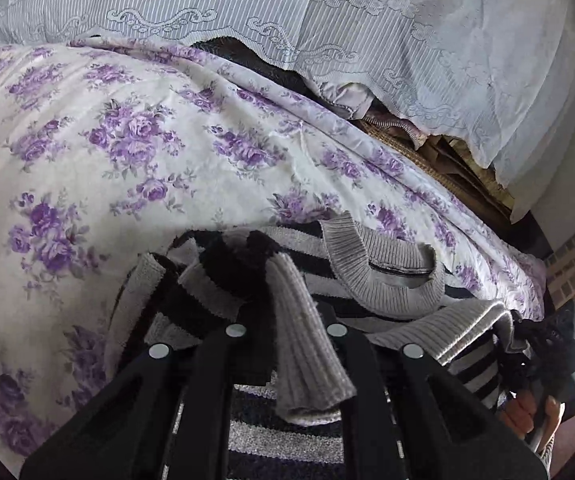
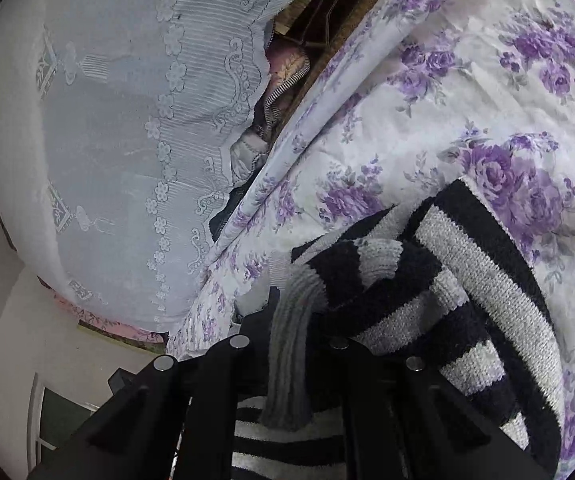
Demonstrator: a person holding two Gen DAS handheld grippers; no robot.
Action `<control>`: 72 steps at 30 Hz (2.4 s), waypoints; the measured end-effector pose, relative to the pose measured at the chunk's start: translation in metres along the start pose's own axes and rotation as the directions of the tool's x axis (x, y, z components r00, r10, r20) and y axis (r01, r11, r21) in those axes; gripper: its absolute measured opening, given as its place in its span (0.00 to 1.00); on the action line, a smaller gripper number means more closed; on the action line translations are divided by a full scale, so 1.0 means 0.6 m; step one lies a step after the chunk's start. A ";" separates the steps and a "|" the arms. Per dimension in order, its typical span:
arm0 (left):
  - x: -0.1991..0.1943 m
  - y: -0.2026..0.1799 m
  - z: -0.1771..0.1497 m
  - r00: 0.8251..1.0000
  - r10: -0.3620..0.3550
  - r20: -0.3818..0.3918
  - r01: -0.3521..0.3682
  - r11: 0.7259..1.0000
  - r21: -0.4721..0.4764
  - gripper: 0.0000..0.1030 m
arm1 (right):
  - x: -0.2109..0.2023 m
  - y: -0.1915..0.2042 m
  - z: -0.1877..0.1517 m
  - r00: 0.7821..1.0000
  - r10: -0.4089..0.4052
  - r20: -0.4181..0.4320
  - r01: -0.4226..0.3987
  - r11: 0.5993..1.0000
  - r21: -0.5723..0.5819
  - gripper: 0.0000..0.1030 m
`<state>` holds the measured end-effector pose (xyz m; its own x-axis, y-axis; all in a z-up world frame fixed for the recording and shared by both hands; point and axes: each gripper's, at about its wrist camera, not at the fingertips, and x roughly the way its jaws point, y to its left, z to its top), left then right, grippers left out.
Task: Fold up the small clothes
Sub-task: 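Lift the hem with both grippers and fold it over toward the collar, then open both grippers to lay the hem down and press the fold flat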
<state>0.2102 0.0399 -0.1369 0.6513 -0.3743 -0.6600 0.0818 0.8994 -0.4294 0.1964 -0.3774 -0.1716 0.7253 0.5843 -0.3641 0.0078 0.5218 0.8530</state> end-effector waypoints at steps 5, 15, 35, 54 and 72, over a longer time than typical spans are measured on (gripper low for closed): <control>0.000 0.005 0.004 1.000 -0.020 0.004 0.020 1.000 -0.017 0.08 | 0.006 0.011 -0.006 0.999 -0.034 0.010 0.035 0.998 -0.059 0.11; -0.015 0.000 0.003 0.999 -0.036 0.031 0.036 0.999 -0.012 0.22 | -0.008 0.006 -0.007 0.998 0.038 0.043 -0.037 0.998 -0.044 0.34; 0.021 -0.129 -0.018 0.995 0.100 -0.020 -0.092 0.964 0.248 0.76 | 0.044 0.139 -0.072 0.970 0.214 -0.114 -0.234 0.949 -0.212 0.75; -0.039 -0.054 0.022 0.984 0.138 0.114 -0.154 0.978 0.143 0.78 | -0.017 0.082 -0.015 0.991 0.005 0.135 0.030 0.967 -0.253 0.66; -0.007 -0.125 -0.047 0.982 0.190 -0.004 -0.177 0.922 0.345 0.93 | 0.018 0.136 -0.113 0.993 0.029 -0.117 -0.064 0.950 -0.304 0.69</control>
<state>0.1803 -0.0326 -0.1194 0.6524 -0.1975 -0.7317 0.2201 0.9732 -0.0665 0.1583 -0.2864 -0.1312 0.6395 0.6681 -0.3804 -0.2483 0.6478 0.7202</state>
